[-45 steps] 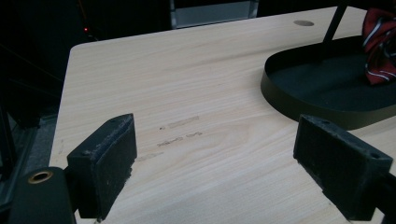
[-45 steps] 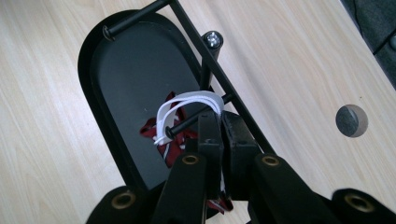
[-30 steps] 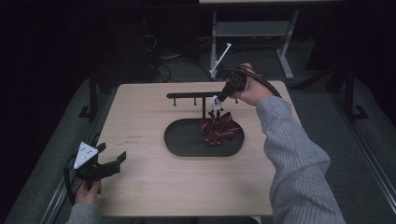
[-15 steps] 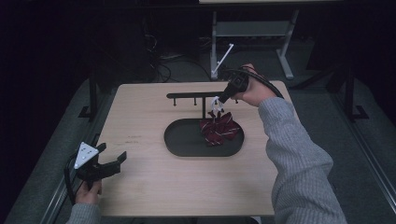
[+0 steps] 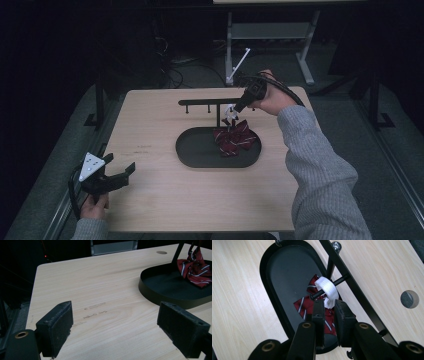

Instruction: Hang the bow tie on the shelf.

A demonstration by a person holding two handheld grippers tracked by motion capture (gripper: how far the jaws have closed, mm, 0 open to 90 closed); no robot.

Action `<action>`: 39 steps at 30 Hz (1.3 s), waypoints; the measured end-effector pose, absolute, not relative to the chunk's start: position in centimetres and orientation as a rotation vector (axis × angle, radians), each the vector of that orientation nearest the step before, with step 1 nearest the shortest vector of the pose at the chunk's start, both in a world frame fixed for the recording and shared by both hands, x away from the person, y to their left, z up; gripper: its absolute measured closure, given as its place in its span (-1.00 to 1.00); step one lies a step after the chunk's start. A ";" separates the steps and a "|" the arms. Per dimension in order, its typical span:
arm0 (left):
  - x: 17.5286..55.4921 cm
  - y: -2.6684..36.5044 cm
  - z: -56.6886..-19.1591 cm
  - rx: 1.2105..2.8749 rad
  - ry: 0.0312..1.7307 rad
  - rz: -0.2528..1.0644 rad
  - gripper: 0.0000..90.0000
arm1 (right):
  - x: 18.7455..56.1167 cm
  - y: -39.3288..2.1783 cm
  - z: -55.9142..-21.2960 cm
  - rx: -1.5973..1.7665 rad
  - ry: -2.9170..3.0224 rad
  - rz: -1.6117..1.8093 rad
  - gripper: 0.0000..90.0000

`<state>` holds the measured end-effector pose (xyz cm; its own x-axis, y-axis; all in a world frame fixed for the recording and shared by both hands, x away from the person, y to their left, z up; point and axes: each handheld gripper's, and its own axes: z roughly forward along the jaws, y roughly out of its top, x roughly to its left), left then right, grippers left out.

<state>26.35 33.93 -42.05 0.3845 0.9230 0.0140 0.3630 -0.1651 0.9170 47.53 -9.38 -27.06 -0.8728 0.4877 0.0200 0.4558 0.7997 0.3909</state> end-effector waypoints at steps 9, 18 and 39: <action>26.4 33.9 -42.1 1.730 1.132 0.767 -0.72 | 46.7 -9.4 -26.9 0.741 2.902 0.584 0.67; 26.3 33.8 -42.1 1.726 1.131 0.770 -0.71 | 46.0 -9.7 -26.7 0.722 2.907 0.577 0.62; 26.3 33.7 -42.1 1.735 1.132 0.766 -0.71 | 44.4 -11.6 -27.8 0.743 2.916 0.633 0.50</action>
<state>26.32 33.71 -42.06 0.3887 0.9211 0.0232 0.3639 -0.1766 0.9146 44.42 -11.60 -27.79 -0.8812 0.4713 0.0359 0.4438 0.7989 0.4061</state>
